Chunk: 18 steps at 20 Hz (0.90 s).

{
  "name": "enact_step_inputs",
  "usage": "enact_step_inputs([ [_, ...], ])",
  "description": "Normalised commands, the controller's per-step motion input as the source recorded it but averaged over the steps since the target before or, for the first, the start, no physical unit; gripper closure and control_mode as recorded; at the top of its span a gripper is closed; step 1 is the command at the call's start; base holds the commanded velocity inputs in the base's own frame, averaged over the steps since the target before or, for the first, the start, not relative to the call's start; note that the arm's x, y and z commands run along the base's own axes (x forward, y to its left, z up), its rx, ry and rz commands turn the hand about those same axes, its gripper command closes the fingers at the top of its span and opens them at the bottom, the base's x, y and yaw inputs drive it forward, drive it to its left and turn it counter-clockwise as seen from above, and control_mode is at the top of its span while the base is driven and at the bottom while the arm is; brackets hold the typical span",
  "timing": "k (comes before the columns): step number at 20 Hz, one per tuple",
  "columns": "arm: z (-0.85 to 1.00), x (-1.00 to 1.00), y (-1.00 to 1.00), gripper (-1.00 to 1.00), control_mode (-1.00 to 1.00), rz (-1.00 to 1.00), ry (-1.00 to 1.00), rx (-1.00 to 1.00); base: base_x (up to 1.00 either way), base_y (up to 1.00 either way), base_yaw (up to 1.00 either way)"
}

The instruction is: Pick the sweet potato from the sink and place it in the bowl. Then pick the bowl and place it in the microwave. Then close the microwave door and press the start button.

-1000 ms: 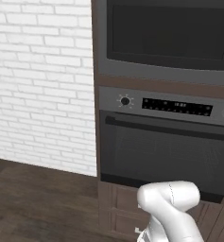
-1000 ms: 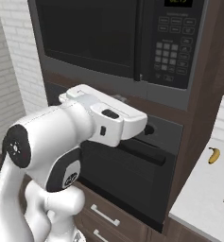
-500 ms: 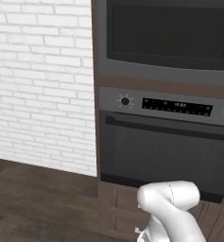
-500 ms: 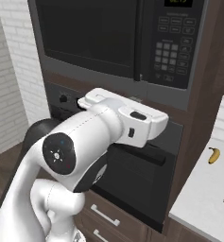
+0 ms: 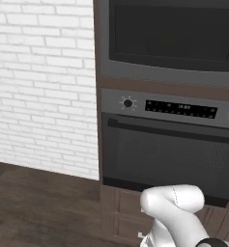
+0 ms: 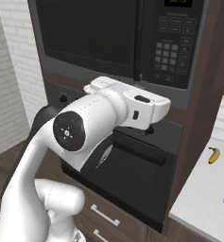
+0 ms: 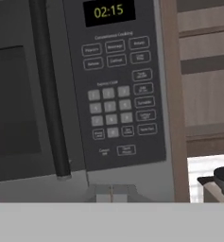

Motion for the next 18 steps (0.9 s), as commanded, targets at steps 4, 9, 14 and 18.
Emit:
enact_step_inputs([
  [4, 0.01, 0.14, -0.53, 1.00, -1.00, -0.01, 0.00, 0.00, 0.00, 0.00, 0.00],
  [9, 0.00, 0.22, -0.22, 1.00, -1.00, 0.00, 0.00, 0.00, 0.00, 0.00, 0.00],
  [14, -0.08, 0.37, 0.00, 1.00, -1.00, 0.00, 0.00, 0.00, 0.00, 0.00, 0.00],
  [18, -0.10, 0.43, -0.10, 1.00, -1.00, 0.00, 0.00, 0.00, 0.00, 0.00, 0.00],
])
